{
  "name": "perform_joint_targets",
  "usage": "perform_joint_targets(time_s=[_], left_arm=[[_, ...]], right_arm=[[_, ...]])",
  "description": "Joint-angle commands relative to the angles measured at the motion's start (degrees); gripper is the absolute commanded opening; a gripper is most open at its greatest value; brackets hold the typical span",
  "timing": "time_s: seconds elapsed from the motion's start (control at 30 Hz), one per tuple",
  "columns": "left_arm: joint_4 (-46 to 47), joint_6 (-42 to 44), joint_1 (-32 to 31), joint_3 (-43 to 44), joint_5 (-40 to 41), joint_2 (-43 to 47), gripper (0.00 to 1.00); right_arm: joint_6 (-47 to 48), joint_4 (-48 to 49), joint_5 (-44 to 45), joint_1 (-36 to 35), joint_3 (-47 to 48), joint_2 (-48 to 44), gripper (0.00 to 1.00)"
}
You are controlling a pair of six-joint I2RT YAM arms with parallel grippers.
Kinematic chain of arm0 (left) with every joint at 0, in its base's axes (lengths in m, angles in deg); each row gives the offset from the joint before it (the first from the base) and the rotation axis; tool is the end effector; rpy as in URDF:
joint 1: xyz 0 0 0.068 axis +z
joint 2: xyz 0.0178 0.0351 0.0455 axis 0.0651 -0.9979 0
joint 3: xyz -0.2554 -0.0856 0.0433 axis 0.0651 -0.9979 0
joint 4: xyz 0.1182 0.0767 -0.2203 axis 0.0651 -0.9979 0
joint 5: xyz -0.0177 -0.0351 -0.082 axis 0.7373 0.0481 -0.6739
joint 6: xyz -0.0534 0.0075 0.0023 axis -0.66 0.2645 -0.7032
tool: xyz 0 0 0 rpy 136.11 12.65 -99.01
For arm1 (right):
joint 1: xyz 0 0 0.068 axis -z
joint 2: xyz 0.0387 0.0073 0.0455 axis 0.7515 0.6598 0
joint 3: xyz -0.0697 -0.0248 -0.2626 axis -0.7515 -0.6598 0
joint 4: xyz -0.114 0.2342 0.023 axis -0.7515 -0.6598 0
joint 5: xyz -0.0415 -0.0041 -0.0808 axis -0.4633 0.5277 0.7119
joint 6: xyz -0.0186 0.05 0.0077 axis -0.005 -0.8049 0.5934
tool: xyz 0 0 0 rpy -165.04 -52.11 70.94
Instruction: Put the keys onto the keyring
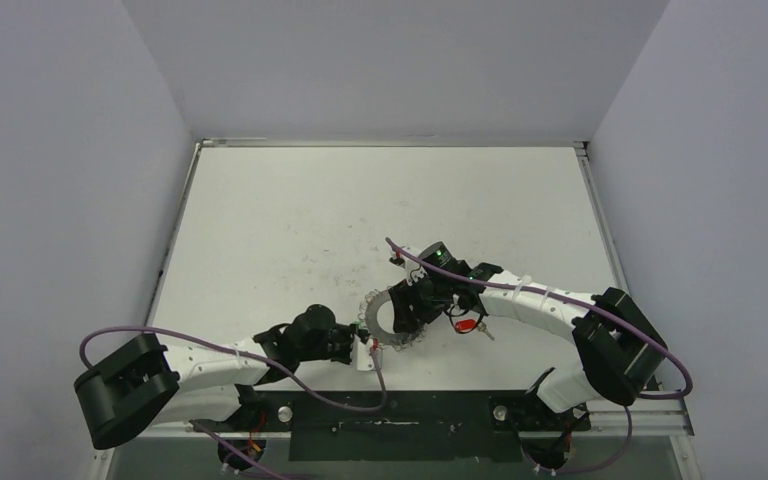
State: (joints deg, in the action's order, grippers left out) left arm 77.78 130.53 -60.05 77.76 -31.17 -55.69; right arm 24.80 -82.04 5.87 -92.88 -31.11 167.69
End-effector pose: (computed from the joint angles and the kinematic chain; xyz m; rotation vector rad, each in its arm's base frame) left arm 0.1027 -0.1687 0.1366 1.7021 1.3104 -0.4024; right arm 0.1898 0.2065 0.1851 -0.8776 2.5521 0.9515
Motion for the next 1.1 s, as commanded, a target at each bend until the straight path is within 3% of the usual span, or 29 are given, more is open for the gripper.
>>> perform_joint_targets(time_s=[0.0,0.13,0.43,0.63,1.07], left_arm=[[0.7,0.6,-0.7,2.5,0.0,-0.6,0.15],[-2.3,0.7,-1.5,3.3,1.2,1.5,0.28],[-17.9,1.2,-3.8,6.1,4.4,9.7,0.25],[-17.4,2.3,-4.2,5.5,4.4,9.6,0.2],[-15.0,4.8,-4.3,9.4,7.3,-1.2,0.29]], right_arm=[[-0.2,1.8,-0.8,0.5,-0.7,-1.8,0.59],[-0.4,1.9,-0.9,0.6,-0.8,-2.0,0.59],[0.3,3.0,-0.5,0.4,-0.2,-2.4,0.59],[0.6,2.6,-0.7,0.4,0.6,-1.4,0.59],[1.0,1.6,-0.6,0.4,0.3,-1.9,0.59]])
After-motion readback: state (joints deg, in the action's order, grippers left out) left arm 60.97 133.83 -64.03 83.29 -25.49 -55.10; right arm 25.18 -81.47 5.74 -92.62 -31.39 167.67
